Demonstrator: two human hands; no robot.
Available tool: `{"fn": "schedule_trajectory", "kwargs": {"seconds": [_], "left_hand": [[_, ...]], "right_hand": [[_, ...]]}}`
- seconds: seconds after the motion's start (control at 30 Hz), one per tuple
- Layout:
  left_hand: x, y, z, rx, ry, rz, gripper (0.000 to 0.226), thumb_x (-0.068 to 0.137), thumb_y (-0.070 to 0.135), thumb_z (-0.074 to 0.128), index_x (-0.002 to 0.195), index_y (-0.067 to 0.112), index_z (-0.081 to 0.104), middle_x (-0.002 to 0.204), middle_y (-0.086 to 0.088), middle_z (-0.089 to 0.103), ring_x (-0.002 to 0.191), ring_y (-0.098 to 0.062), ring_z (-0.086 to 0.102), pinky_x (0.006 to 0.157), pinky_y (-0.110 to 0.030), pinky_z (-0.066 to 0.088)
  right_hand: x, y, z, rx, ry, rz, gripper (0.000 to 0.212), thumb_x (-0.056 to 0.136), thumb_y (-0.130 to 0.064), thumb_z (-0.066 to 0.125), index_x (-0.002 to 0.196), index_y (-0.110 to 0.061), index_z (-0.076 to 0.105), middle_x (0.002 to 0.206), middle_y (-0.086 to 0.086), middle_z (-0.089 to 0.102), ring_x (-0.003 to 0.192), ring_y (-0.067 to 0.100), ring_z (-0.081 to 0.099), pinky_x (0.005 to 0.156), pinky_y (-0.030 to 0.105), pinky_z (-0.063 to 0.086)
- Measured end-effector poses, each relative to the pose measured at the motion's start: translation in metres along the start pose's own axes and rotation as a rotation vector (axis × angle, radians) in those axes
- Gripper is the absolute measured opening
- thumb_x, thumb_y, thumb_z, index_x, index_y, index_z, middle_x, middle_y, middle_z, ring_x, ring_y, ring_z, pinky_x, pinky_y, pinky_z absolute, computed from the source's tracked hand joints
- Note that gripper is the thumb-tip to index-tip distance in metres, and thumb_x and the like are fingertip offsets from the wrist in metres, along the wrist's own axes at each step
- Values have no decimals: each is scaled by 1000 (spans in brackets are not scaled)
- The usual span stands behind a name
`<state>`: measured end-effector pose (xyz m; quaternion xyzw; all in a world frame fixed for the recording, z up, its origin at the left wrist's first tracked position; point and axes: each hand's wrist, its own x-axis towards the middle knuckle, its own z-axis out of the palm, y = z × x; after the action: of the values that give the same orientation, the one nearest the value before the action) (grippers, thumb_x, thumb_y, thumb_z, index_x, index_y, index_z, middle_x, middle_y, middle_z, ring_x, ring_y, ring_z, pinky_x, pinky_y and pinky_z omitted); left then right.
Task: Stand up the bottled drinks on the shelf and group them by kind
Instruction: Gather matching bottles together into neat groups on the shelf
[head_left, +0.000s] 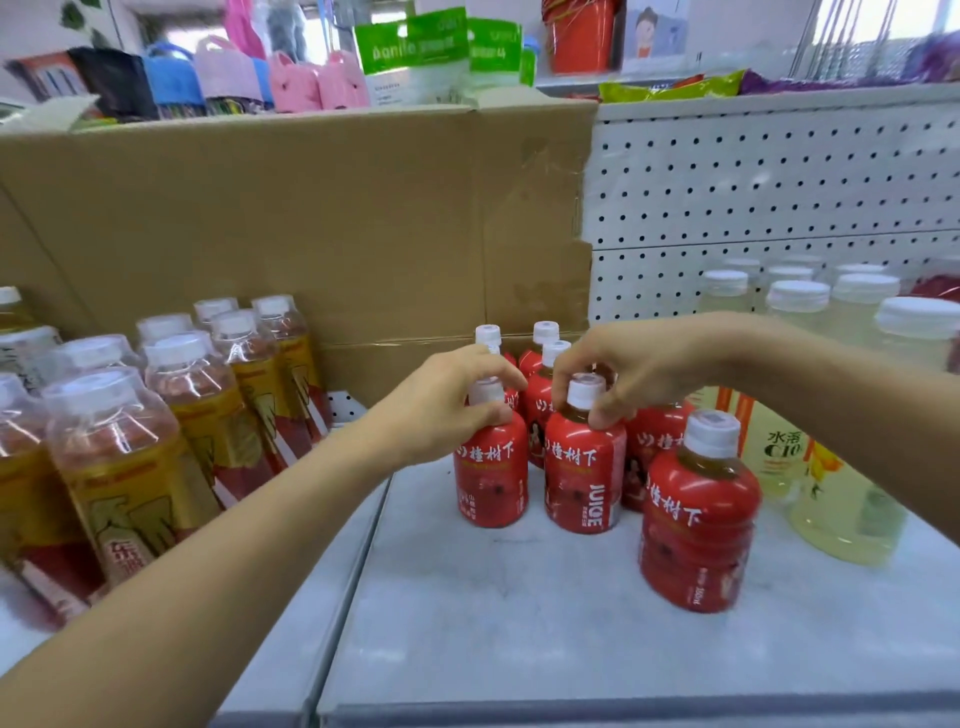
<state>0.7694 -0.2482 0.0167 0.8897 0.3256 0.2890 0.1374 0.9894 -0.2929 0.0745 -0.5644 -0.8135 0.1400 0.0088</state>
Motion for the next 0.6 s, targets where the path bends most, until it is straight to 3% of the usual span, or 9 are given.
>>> {"fn": "schedule_trajectory", "kwargs": {"seconds": [0.13, 0.27, 0.33, 0.47, 0.53, 0.6], "left_hand": [[-4, 1, 3, 94, 41, -44, 34, 91, 23, 70, 124, 22, 63, 107, 15, 53, 100, -6, 51, 86, -21, 44], [-2, 3, 5, 70, 51, -52, 31, 91, 20, 70, 122, 23, 65, 105, 18, 55, 99, -5, 52, 80, -14, 44], [-1, 4, 3, -16, -12, -53, 27, 92, 14, 69, 115, 27, 66, 105, 20, 58, 100, -7, 57, 83, -17, 47], [-1, 12, -4, -172, -158, -74, 36, 92, -2, 60, 116, 24, 66, 118, 5, 65, 110, -10, 61, 92, -25, 53], [0, 13, 0, -114, -115, -105, 33, 92, 7, 63, 119, 26, 63, 119, 8, 61, 109, -9, 58, 92, -26, 51], [0, 12, 7, 102, -5, -118, 27, 88, 33, 71, 114, 28, 64, 107, 11, 58, 98, -8, 55, 84, -25, 47]], "right_hand": [[3, 0, 0, -26, -14, 18, 29, 87, -14, 73, 112, -24, 65, 100, 7, 69, 76, 18, 68, 71, 34, 56], [1, 0, -1, -36, -4, 22, 26, 87, -16, 73, 111, -23, 66, 103, 2, 69, 89, 26, 70, 81, 44, 59], [-1, -1, 0, -74, 30, 45, 18, 87, -30, 74, 100, -20, 67, 94, 0, 70, 84, 24, 70, 77, 42, 60], [3, -4, 10, -225, 184, 123, 49, 82, -61, 67, 76, -13, 63, 73, 1, 67, 65, 19, 61, 59, 35, 48], [3, -5, 13, -249, 224, 107, 54, 83, -64, 64, 72, -11, 59, 69, 0, 61, 60, 17, 52, 55, 31, 40], [-2, -5, 10, -209, 179, 74, 44, 83, -59, 67, 84, -15, 61, 76, -4, 60, 64, 12, 54, 58, 30, 41]]}}
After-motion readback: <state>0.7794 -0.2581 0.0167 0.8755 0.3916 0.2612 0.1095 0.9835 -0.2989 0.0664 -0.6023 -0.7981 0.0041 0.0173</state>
